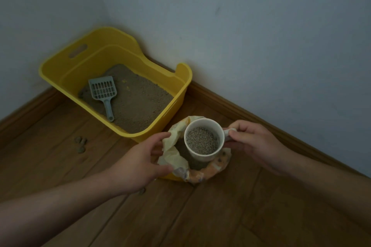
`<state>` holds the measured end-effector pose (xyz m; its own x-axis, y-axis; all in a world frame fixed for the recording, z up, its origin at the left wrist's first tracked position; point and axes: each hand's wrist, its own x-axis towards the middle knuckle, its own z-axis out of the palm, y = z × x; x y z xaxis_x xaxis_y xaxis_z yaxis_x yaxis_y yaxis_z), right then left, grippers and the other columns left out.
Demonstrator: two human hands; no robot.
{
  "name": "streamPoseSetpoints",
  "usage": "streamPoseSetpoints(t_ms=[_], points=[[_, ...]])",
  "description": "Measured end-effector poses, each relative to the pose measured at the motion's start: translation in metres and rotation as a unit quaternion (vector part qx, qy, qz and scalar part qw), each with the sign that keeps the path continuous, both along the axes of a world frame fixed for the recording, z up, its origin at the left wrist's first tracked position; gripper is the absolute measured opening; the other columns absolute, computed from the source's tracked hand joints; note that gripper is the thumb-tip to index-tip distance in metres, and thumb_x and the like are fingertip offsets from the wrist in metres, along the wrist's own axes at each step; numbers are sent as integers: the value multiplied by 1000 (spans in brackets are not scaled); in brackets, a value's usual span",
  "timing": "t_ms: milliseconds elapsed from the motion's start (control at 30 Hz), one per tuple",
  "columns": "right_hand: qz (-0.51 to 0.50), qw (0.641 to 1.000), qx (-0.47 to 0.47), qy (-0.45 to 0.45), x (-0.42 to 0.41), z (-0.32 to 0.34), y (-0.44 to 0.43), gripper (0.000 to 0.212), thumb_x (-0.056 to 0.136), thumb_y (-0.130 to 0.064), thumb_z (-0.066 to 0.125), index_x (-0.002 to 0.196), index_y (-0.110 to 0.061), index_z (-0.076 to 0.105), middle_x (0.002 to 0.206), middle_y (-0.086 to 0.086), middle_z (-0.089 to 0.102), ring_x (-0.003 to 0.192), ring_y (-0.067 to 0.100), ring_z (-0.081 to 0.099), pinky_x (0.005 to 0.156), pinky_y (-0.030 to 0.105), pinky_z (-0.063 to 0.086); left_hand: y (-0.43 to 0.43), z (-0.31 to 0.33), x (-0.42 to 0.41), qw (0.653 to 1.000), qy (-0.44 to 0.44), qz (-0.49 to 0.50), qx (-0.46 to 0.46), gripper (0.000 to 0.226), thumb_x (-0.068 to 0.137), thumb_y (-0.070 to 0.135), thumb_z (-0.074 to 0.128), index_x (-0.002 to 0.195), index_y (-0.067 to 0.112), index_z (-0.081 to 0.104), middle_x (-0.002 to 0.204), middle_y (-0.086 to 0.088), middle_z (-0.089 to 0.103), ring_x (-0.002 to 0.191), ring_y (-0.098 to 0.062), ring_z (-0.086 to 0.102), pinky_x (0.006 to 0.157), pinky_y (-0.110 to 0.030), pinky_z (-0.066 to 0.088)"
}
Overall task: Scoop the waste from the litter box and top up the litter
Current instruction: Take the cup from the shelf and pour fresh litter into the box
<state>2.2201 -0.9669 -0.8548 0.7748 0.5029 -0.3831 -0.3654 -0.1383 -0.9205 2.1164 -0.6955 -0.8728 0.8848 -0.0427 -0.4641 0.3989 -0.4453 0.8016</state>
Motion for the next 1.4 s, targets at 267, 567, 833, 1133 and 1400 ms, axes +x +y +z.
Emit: streamPoseSetpoints(t_ms=[267, 567, 833, 1133, 1400], points=[[-4, 999, 51, -17, -12, 27, 1, 25, 84, -23, 59, 90, 0, 65, 95, 16, 71, 97, 27, 69, 88, 35, 57, -18, 39, 7, 988, -151, -24, -3, 84, 72, 37, 82, 140, 49, 34, 135, 33, 46, 121, 13, 45, 90, -20, 52], [-4, 991, 136, -21, -12, 54, 28, 39, 78, -34, 71, 98, 0, 68, 103, 23, 71, 102, 33, 69, 86, 33, 57, -11, 66, 13, 958, -217, 28, -184, 80, 69, 0, 80, 137, 27, 46, 129, 10, 61, 122, -8, 56, 87, -23, 53], [47, 986, 125, -100, -1, 71, 87, 18, 90, -24, 58, 97, -21, 74, 103, 14, 74, 104, 28, 70, 88, 30, 56, 38, 83, 7, 942, -256, 90, -198, 80, 65, 1, 81, 136, 20, 48, 130, 3, 63, 123, -16, 57, 87, -22, 52], [107, 958, 23, -265, 23, 65, 141, 36, 100, -7, 50, 128, -26, 65, 117, -1, 70, 108, 20, 68, 95, 45, 55, 81, 84, 6, 934, -270, 147, -182, 79, 68, -7, 77, 139, 10, 45, 131, 0, 62, 121, -15, 59, 87, -20, 50], [90, 950, 0, -299, 41, 51, 179, 43, 96, 2, 55, 134, -20, 59, 113, -8, 73, 104, 7, 69, 92, 32, 57, 111, 70, 22, 936, -261, 172, -163, 78, 69, -1, 78, 139, 18, 48, 132, -2, 61, 122, -18, 58, 89, -26, 52]])
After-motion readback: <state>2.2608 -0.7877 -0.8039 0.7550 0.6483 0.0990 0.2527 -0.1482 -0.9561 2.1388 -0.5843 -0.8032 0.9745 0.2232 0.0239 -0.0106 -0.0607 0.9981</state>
